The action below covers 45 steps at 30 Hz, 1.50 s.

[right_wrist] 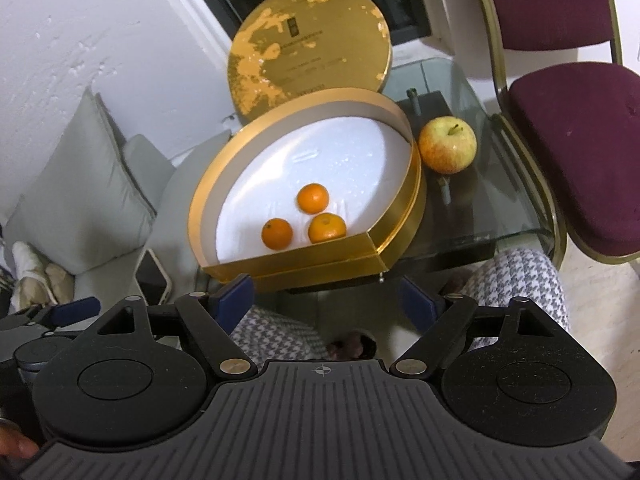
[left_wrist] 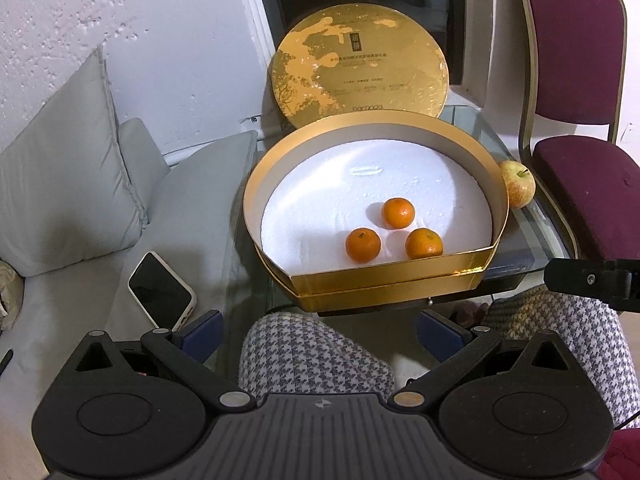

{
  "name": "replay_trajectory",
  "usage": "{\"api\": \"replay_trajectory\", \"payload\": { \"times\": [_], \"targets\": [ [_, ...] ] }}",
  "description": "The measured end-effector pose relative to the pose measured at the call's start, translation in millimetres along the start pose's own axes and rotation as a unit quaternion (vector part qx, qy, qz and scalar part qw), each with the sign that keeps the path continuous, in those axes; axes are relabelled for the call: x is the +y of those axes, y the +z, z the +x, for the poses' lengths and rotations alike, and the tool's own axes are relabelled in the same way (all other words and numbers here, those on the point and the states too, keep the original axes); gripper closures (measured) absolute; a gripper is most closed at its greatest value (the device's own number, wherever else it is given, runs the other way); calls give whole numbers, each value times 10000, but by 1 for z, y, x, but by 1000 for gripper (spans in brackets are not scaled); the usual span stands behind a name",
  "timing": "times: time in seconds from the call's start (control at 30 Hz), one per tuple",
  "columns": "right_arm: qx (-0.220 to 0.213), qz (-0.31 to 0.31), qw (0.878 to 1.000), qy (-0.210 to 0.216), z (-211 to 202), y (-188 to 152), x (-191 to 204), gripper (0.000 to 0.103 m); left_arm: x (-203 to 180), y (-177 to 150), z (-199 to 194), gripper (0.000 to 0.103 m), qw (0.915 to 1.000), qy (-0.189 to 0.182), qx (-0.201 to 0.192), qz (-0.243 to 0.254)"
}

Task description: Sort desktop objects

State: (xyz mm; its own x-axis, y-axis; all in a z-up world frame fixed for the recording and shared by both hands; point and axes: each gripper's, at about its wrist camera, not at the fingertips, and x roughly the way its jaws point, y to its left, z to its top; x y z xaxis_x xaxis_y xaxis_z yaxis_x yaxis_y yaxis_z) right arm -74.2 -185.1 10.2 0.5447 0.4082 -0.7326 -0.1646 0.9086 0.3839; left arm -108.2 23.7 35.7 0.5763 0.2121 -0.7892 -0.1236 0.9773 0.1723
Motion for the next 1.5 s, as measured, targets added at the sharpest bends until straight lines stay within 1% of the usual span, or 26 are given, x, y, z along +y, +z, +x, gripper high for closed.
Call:
{"api": "replay_trajectory", "payload": {
  "times": [0.2,0.37,0.5,0.63,0.77,0.83,0.93,1.03,1.17,1.33,1.5],
  "targets": [
    [-31,-222,9996,-169,-4,1,10,16,5,-1,2,1,9999,-95,21,-136],
    [-19,-464,9979,-445,-8,2,19,15,9,-3,10,1,9994,-199,134,-258],
    [59,-651,9948,-784,-18,4,24,15,13,-3,18,1,9982,-349,286,-390],
    [-72,-863,9881,-1270,-37,11,24,15,18,-2,24,1,9965,-495,332,-588],
    [-134,-864,9815,-1705,-62,19,21,15,17,-1,31,1,9945,-662,393,-705],
    [-167,-885,9790,-1828,-73,20,23,13,15,0,36,1,9936,-747,438,-730],
    [-241,-934,9754,-1984,-85,22,27,13,10,2,43,1,9927,-842,516,-690],
    [-306,-991,9738,-2024,-91,23,33,13,5,4,48,1,9927,-893,577,-571],
    [-299,-1188,9731,-1949,-90,23,42,13,-1,6,51,1,9930,-908,608,-443],
    [-148,-1199,9746,-1886,-74,27,37,13,-7,7,56,1,9927,-918,675,-383],
    [18,-1078,9804,-1649,-50,30,28,13,-12,6,63,1,9928,-757,847,-375]
  ]
}}
